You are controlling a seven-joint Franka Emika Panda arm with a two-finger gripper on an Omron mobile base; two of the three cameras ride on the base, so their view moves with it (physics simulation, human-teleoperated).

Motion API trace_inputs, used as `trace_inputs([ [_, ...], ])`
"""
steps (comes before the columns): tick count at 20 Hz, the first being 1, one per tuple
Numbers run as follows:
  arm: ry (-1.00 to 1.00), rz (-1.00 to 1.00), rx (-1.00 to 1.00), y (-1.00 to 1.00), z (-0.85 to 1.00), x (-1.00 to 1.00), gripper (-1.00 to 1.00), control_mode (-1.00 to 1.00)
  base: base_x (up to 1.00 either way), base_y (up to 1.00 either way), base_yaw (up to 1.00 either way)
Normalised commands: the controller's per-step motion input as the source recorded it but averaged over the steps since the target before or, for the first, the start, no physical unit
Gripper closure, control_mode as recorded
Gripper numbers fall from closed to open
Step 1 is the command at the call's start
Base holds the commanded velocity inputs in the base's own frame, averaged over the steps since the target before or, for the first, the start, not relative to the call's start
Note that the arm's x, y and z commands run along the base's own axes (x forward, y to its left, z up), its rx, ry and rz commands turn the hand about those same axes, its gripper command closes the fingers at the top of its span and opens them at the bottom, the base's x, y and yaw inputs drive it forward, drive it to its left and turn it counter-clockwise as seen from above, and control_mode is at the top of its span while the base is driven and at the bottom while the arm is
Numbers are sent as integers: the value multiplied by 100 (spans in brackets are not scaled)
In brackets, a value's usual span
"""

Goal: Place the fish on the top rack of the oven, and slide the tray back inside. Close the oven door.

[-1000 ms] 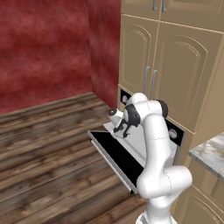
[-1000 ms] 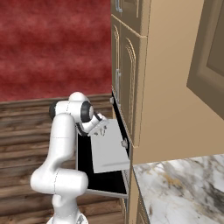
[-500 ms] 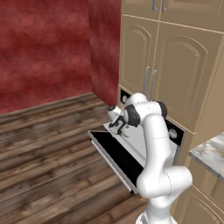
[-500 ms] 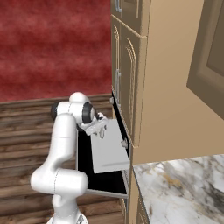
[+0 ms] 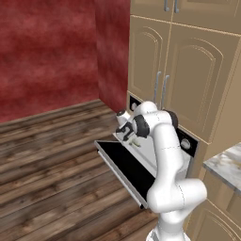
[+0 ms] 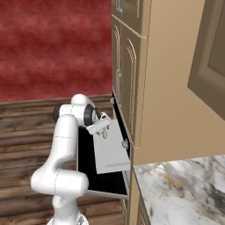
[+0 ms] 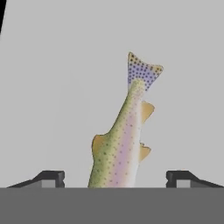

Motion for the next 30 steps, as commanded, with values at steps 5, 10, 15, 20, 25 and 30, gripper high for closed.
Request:
trace_inputs([
  [5, 0, 0, 0, 19, 5, -45, -100, -100, 0, 0, 0],
  [10, 0, 0, -2, 52, 26, -72, -100, -100, 0, 0, 0],
  [15, 1, 3, -1, 33, 38, -51, -100, -100, 0, 0, 0],
  [20, 2, 6, 0, 2, 34, -35, -100, -100, 0, 0, 0],
  [25, 18, 1, 0, 14, 14, -45, -100, -100, 0, 0, 0],
  [30, 35, 0, 7, 26, 14, -14, -100, -100, 0, 0, 0],
])
